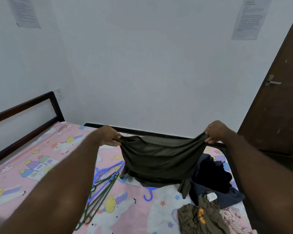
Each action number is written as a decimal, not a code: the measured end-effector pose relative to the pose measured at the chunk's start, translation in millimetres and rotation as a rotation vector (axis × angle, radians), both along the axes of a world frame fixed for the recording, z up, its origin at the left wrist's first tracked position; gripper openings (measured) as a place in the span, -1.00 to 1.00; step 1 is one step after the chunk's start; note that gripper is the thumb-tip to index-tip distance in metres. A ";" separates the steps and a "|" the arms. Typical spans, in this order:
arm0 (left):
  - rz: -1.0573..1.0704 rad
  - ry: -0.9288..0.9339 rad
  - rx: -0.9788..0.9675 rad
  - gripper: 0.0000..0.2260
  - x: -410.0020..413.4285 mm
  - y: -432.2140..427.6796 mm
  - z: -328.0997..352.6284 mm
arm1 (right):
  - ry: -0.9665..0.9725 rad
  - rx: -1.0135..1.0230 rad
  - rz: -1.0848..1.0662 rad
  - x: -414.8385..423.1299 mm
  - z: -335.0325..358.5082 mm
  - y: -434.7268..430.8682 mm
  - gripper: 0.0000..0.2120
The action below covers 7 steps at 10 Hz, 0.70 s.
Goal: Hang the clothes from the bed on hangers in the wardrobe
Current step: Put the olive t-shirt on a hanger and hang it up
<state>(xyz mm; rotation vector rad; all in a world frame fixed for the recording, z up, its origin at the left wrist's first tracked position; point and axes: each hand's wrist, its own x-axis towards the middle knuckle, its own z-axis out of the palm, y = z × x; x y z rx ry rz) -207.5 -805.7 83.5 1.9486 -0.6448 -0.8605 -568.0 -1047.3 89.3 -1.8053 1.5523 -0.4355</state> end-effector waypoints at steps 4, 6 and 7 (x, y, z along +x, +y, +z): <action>0.610 0.014 -0.655 -0.74 44.9 -29.9 68.2 | -0.660 -0.371 -0.323 10.5 75.6 -43.7 -0.78; 0.644 0.021 -0.723 -0.73 52.8 -32.9 81.2 | -0.700 -0.391 -0.336 17.1 85.6 -41.2 -0.80; 0.667 0.053 -0.770 -0.79 52.6 -24.7 91.5 | -0.788 -0.423 -0.354 14.8 93.4 -30.8 -0.80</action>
